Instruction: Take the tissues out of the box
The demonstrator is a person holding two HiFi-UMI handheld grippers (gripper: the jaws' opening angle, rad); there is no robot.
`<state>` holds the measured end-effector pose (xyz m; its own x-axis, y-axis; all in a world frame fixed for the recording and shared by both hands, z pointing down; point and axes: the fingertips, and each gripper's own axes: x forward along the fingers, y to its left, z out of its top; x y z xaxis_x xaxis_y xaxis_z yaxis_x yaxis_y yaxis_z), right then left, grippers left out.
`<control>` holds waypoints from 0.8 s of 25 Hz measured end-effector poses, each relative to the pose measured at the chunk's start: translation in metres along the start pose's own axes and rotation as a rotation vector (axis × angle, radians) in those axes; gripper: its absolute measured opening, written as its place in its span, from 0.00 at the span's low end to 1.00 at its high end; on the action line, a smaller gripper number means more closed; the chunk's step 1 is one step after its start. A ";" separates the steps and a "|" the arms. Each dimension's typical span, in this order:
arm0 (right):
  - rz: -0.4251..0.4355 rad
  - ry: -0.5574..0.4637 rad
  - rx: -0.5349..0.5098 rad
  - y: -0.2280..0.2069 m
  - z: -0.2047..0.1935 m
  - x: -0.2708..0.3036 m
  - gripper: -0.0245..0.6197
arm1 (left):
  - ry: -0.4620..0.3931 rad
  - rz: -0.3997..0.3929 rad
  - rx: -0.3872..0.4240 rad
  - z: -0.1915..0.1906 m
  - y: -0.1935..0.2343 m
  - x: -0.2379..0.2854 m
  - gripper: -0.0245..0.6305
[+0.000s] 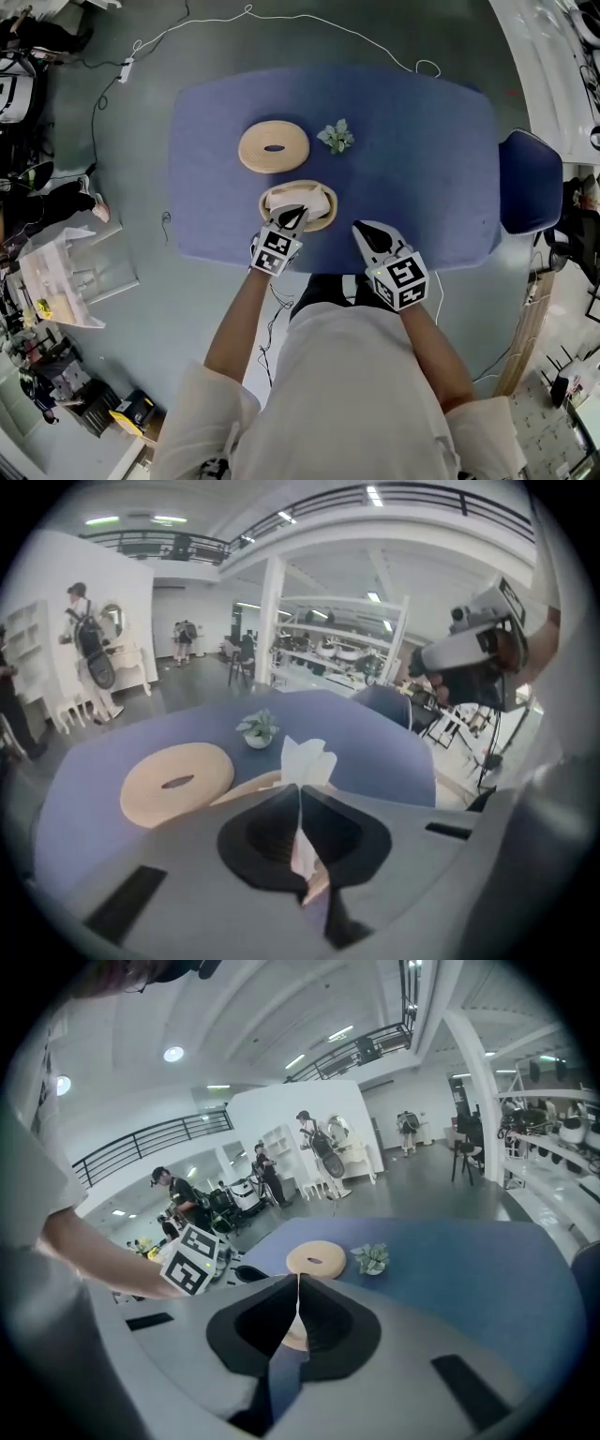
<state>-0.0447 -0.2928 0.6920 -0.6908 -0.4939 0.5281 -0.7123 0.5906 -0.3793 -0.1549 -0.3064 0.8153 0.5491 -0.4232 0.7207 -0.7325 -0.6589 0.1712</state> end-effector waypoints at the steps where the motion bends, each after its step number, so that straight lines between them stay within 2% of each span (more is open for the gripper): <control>1: 0.000 0.000 -0.003 0.000 0.001 -0.001 0.09 | -0.036 0.002 -0.033 0.005 0.002 -0.005 0.05; 5: -0.001 -0.003 -0.012 0.000 0.002 -0.007 0.09 | -0.139 0.021 -0.211 0.010 0.014 -0.023 0.05; 7: 0.000 -0.008 -0.017 0.000 0.004 -0.009 0.08 | -0.164 0.038 -0.257 0.011 0.021 -0.032 0.05; 15: 0.022 -0.028 -0.070 0.006 0.022 -0.020 0.09 | -0.271 0.114 -0.275 0.034 0.025 -0.080 0.05; 20: 0.037 -0.056 -0.110 0.016 0.041 -0.030 0.09 | -0.343 0.158 -0.232 0.059 0.017 -0.124 0.05</control>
<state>-0.0399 -0.2947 0.6388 -0.7246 -0.5034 0.4707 -0.6702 0.6739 -0.3110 -0.2119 -0.3011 0.6892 0.4962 -0.7152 0.4922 -0.8677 -0.4291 0.2511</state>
